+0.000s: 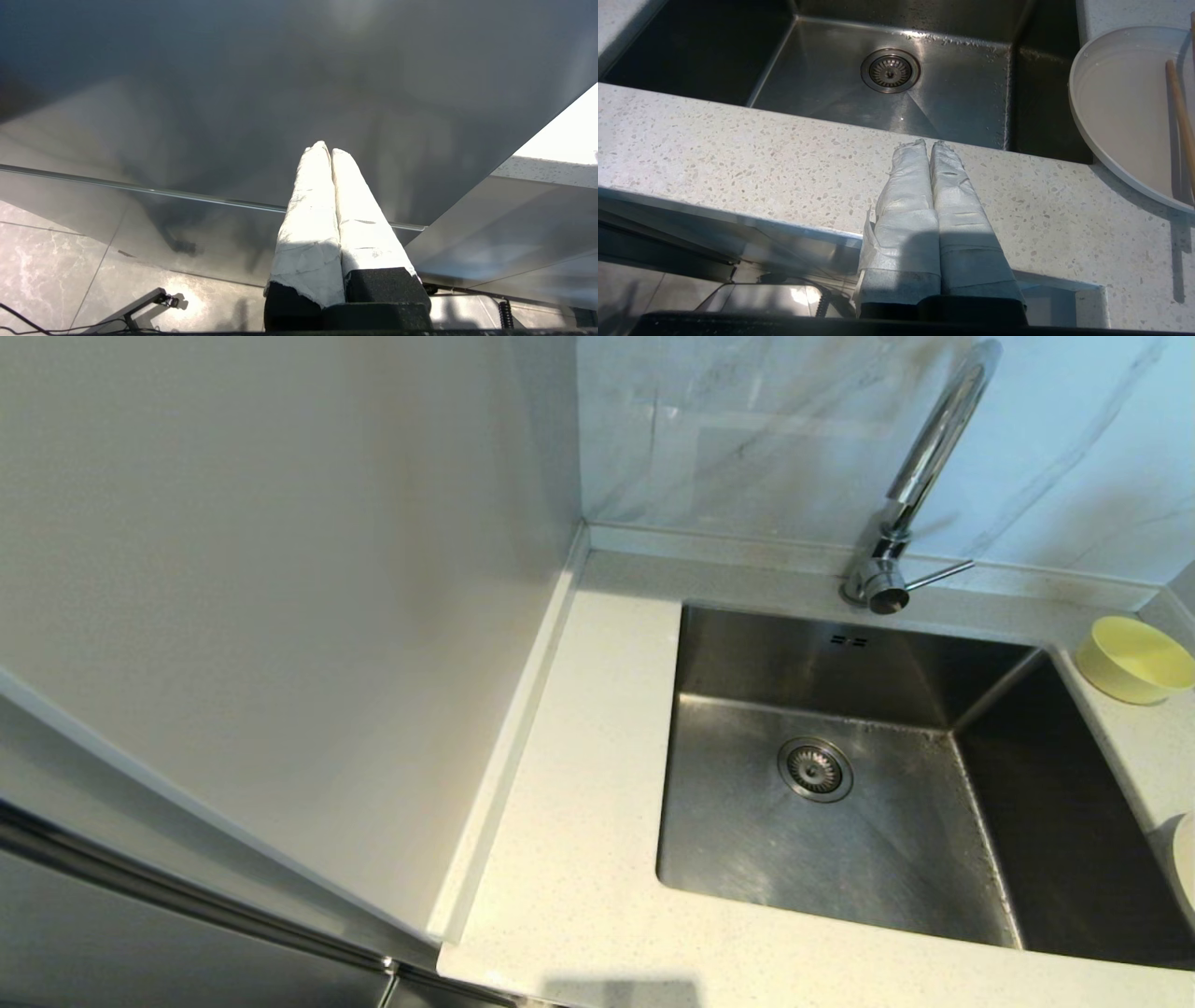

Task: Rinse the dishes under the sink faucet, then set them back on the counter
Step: Turn on the faucet

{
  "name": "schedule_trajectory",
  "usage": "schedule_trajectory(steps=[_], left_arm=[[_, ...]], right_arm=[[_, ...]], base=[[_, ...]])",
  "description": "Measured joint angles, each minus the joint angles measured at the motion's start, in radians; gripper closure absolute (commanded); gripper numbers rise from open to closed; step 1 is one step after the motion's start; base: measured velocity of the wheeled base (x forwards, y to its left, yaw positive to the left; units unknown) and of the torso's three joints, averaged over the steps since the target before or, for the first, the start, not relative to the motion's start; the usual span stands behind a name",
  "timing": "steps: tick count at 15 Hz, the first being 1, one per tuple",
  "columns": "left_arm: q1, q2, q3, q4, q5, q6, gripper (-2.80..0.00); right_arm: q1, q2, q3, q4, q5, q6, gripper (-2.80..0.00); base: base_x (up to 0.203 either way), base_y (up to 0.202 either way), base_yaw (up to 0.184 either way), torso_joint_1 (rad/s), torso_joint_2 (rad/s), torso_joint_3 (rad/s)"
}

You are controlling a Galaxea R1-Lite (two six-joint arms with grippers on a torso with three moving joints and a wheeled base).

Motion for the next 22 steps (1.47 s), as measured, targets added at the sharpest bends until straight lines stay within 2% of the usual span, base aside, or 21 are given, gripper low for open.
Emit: schedule_trajectory(steps=[7,9,12,14,16,19,22], left_arm=[[0.000,0.000,0.000,0.000,0.000,0.000,0.00],[0.000,0.000,0.000,0.000,0.000,0.001,0.00],[0.000,0.000,0.000,0.000,0.000,0.001,0.00],[0.000,0.000,0.000,0.000,0.000,0.000,0.00],[0.000,0.000,0.000,0.000,0.000,0.000,0.00],[0.000,0.000,0.000,0.000,0.000,0.000,0.00],[0.000,0.000,0.000,0.000,0.000,-0.001,0.00]], right_arm=[[-0.001,0.000,-0.003,0.007,-0.006,-0.012,0.00],[-0.001,0.018,-0.054,0.035,-0.007,0.001,0.00],[0.000,0.163,-0.264,0.035,-0.003,0.103,0.00],[0.000,0.321,-0.444,0.041,-0.003,0.191,0.00],[-0.001,0.499,-0.615,0.062,-0.025,0.246,0.00],[-0.002,0.761,-0.810,0.068,-0.110,0.286,0.00],[-0.002,0.985,-0.940,-0.047,-0.220,0.309,0.00]], base=[[0.000,0.000,0.000,0.000,0.00,0.000],[0.000,0.000,0.000,0.000,0.00,0.000],[0.000,0.000,0.000,0.000,0.00,0.000],[0.000,0.000,0.000,0.000,0.00,0.000],[0.000,0.000,0.000,0.000,0.00,0.000],[0.000,0.000,0.000,0.000,0.00,0.000],[0.000,0.000,0.000,0.000,0.00,0.000]])
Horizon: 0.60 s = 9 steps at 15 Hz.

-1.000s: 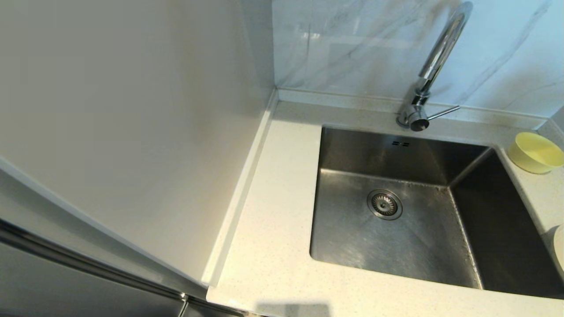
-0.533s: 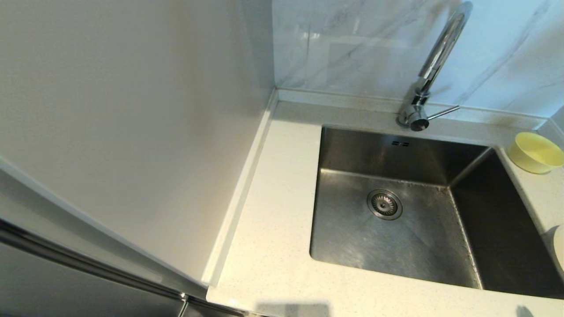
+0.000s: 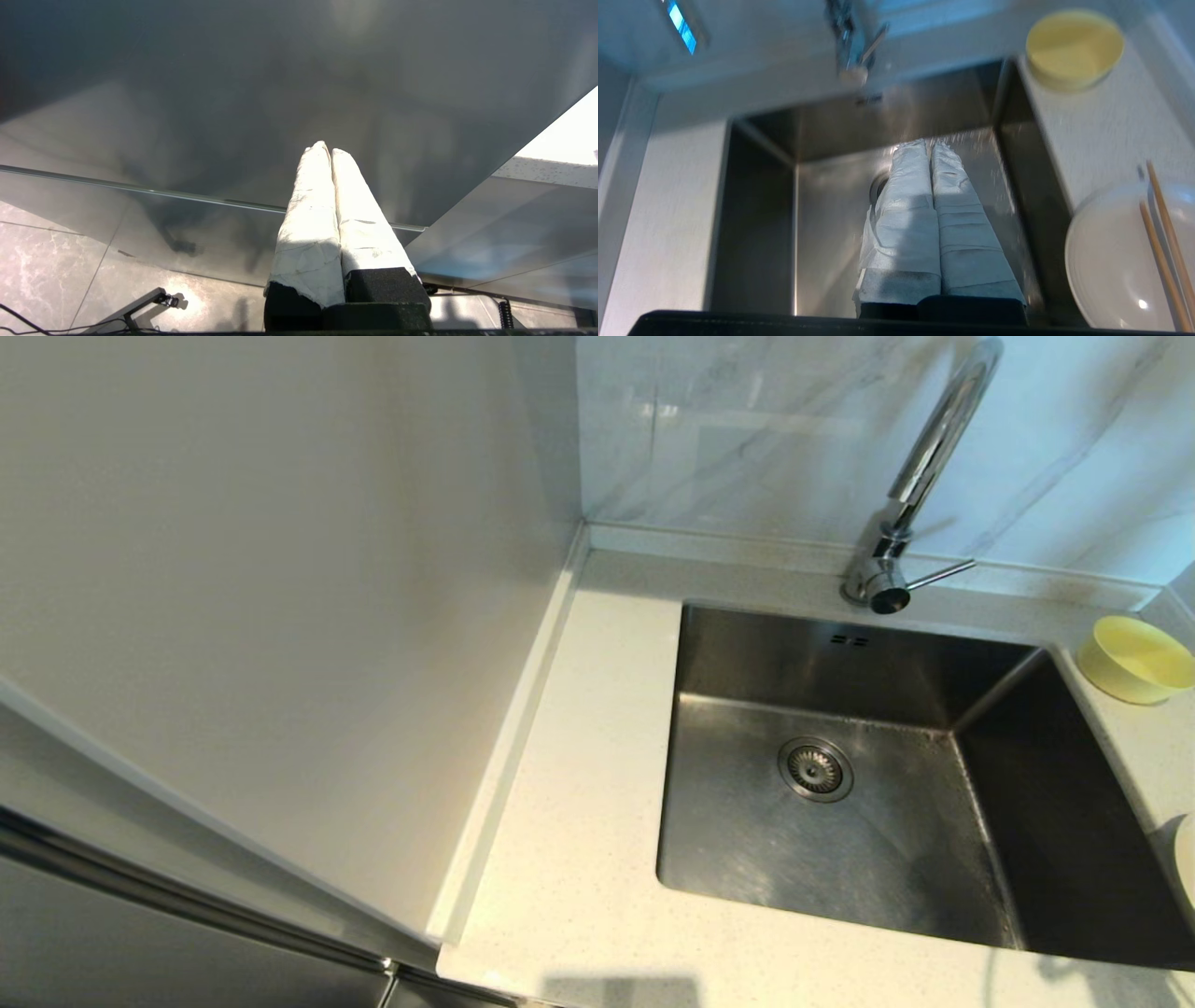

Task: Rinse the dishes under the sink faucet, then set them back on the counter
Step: Turn on the faucet

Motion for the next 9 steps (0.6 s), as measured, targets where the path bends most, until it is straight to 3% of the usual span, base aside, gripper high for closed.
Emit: schedule_trajectory(steps=[5,7,9], left_arm=[[0.000,0.000,0.000,0.000,0.000,0.000,0.00],[0.000,0.000,0.000,0.000,0.000,0.000,0.00],[0.000,0.000,0.000,0.000,0.000,0.001,0.00]], right_arm=[[0.001,0.333,-0.113,-0.295,-0.044,0.007,0.00],[0.000,0.457,-0.152,-0.403,0.020,0.012,0.00],[0.000,0.529,-0.164,-0.460,0.156,0.026,0.00]], base=[[0.000,0.000,0.000,0.000,0.00,0.000],[0.000,0.000,0.000,0.000,0.00,0.000],[0.000,0.000,0.000,0.000,0.00,0.000]])
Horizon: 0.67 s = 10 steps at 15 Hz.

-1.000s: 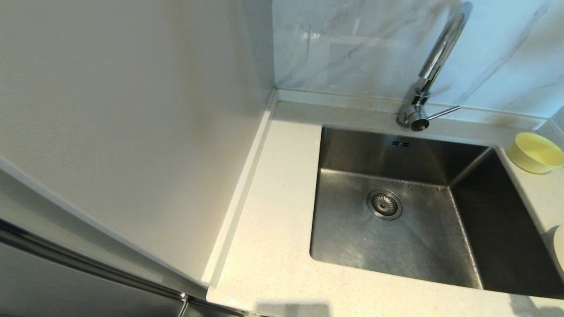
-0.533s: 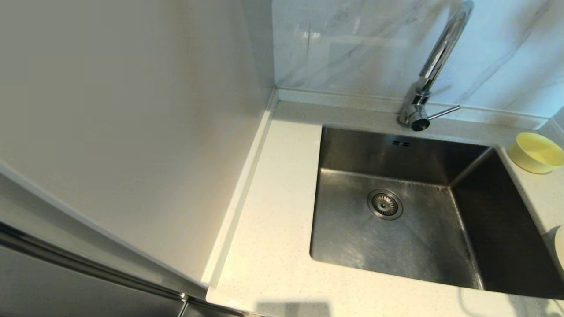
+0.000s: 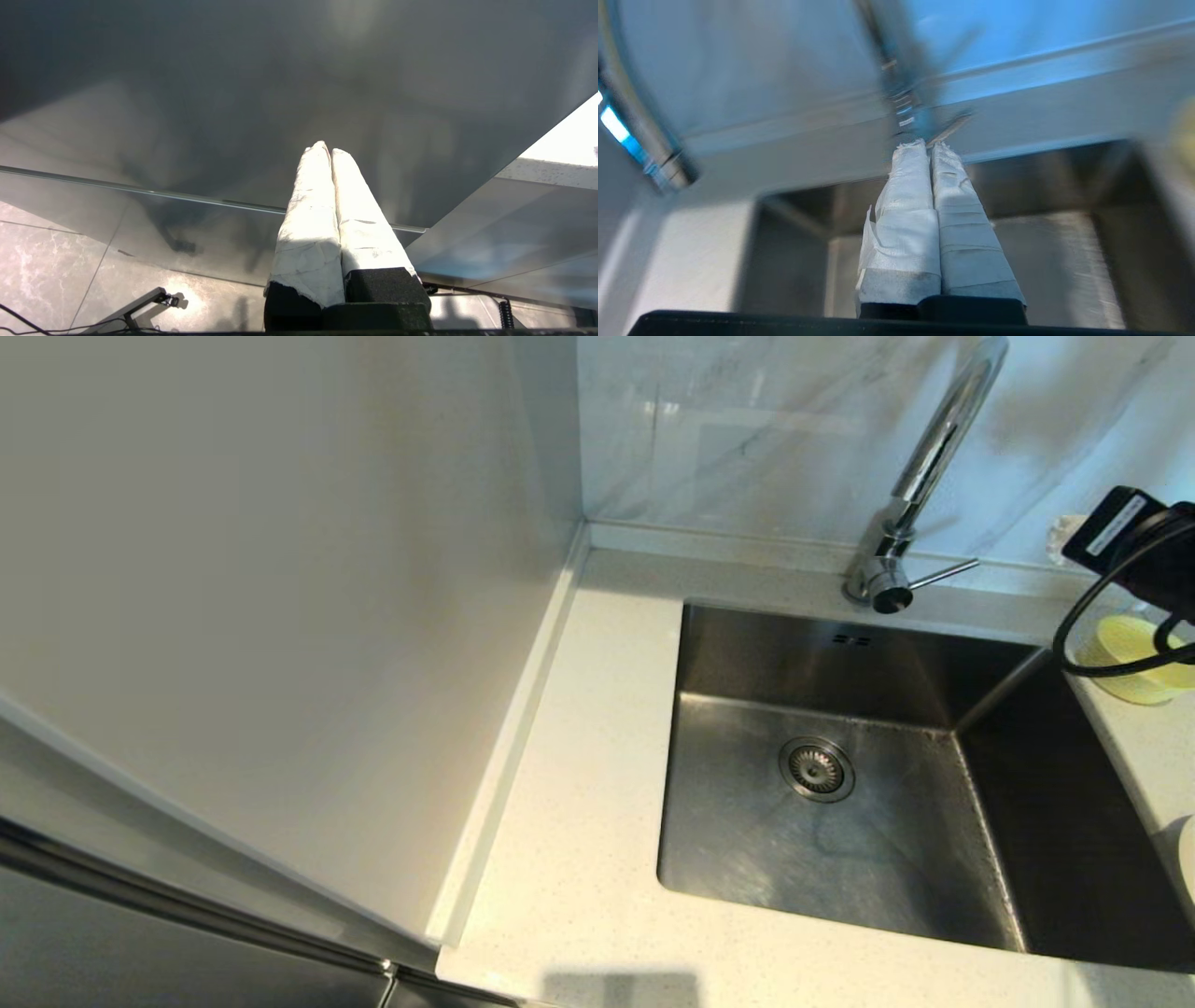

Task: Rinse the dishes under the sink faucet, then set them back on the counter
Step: Turn on the faucet

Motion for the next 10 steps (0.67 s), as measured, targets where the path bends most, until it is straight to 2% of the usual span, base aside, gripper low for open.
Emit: schedule_trajectory(steps=[1,2,5,8,10], left_arm=[[0.000,0.000,0.000,0.000,0.000,0.000,0.00],[0.000,0.000,0.000,0.000,0.000,0.000,0.00],[0.000,0.000,0.000,0.000,0.000,0.000,0.00],[0.000,0.000,0.000,0.000,0.000,0.000,0.00],[0.000,0.000,0.000,0.000,0.000,0.000,0.00]], right_arm=[[0.000,0.028,-0.008,-0.010,0.057,0.003,0.00],[0.000,0.054,-0.026,-0.020,0.082,0.002,0.00],[-0.001,0.146,-0.098,-0.035,0.080,-0.008,0.00],[-0.007,0.255,-0.209,-0.077,0.032,-0.046,0.00],[-0.017,0.341,-0.317,-0.117,-0.054,-0.085,0.00]], base=[[0.000,0.000,0.000,0.000,0.00,0.000],[0.000,0.000,0.000,0.000,0.00,0.000],[0.000,0.000,0.000,0.000,0.00,0.000],[0.000,0.000,0.000,0.000,0.00,0.000],[0.000,0.000,0.000,0.000,0.00,0.000]])
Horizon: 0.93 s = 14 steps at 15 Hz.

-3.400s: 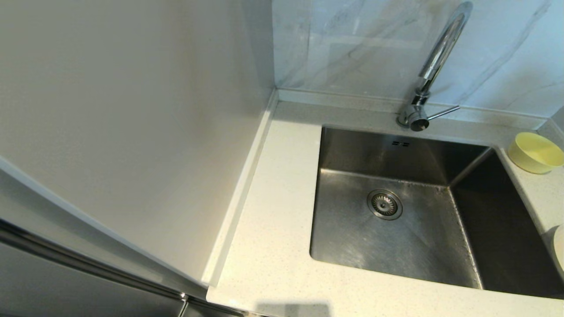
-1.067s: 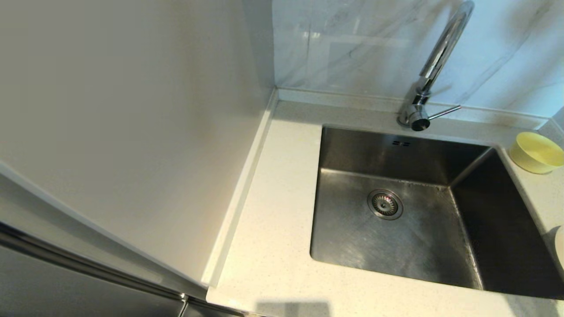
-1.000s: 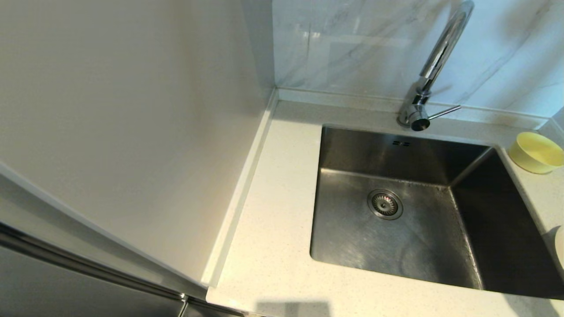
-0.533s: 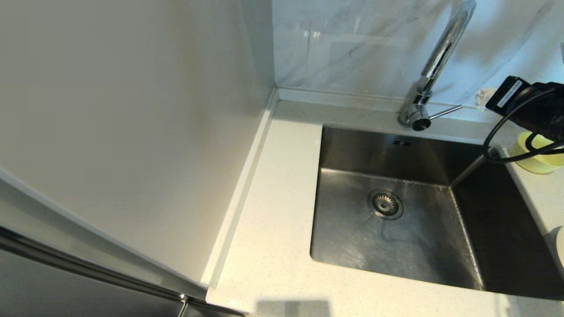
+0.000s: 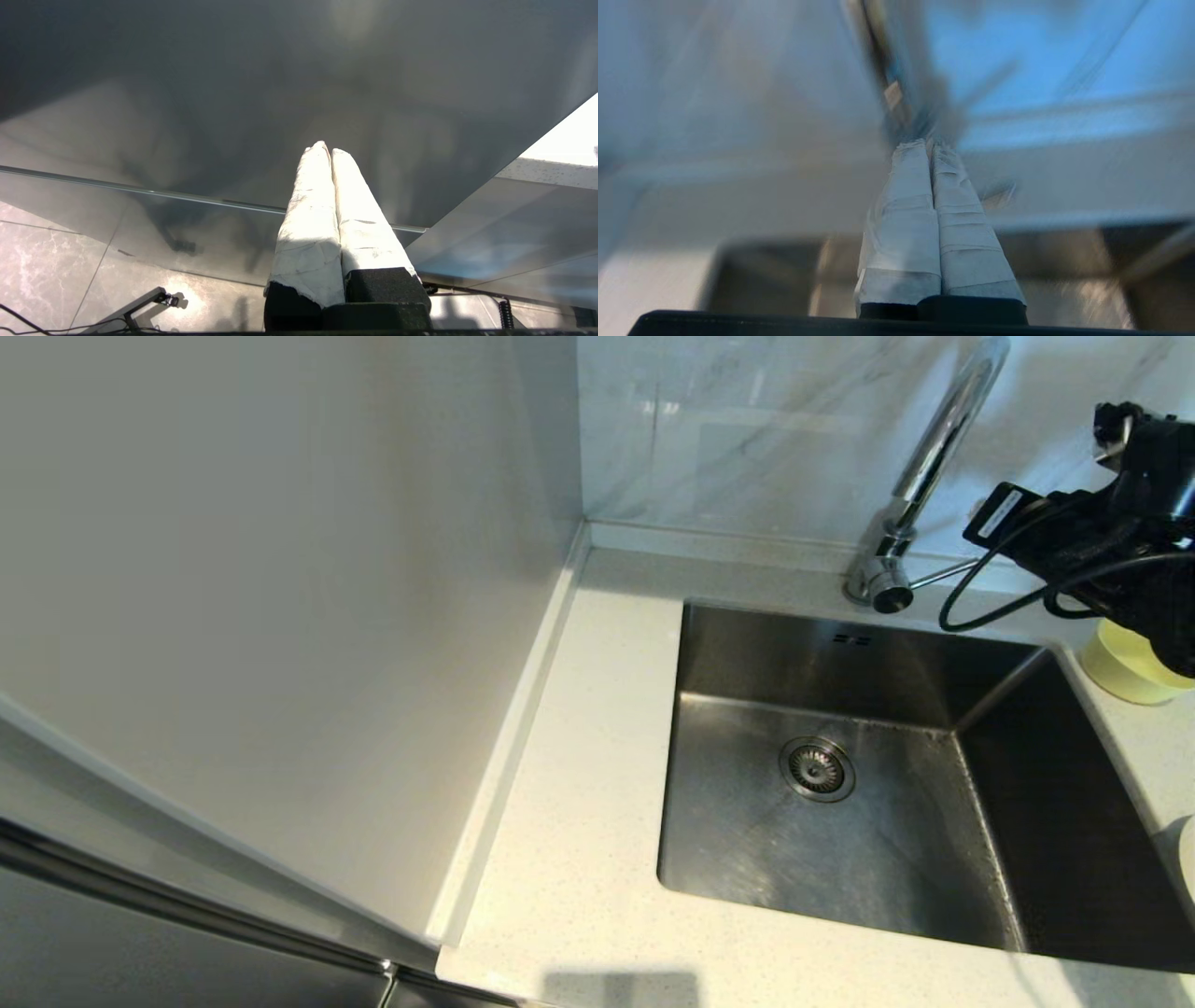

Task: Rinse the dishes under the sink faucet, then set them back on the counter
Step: Turn on the faucet

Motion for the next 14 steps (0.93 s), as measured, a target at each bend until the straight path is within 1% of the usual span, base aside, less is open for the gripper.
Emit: schedule_trajectory(steps=[2,4,9,14], left_arm=[[0.000,0.000,0.000,0.000,0.000,0.001,0.00],[0.000,0.000,0.000,0.000,0.000,0.000,0.00],[0.000,0.000,0.000,0.000,0.000,0.000,0.00],[0.000,0.000,0.000,0.000,0.000,0.001,0.00]], right_arm=[[-0.018,0.068,-0.085,-0.016,-0.052,-0.019,0.00],[-0.036,0.115,-0.126,-0.015,-0.060,-0.032,0.00],[-0.062,0.161,-0.140,-0.015,-0.058,-0.042,0.00],[-0.075,0.176,-0.135,0.020,-0.054,-0.047,0.00]], base=[[0.000,0.000,0.000,0.000,0.00,0.000],[0.000,0.000,0.000,0.000,0.00,0.000],[0.000,0.000,0.000,0.000,0.00,0.000],[0.000,0.000,0.000,0.000,0.00,0.000]])
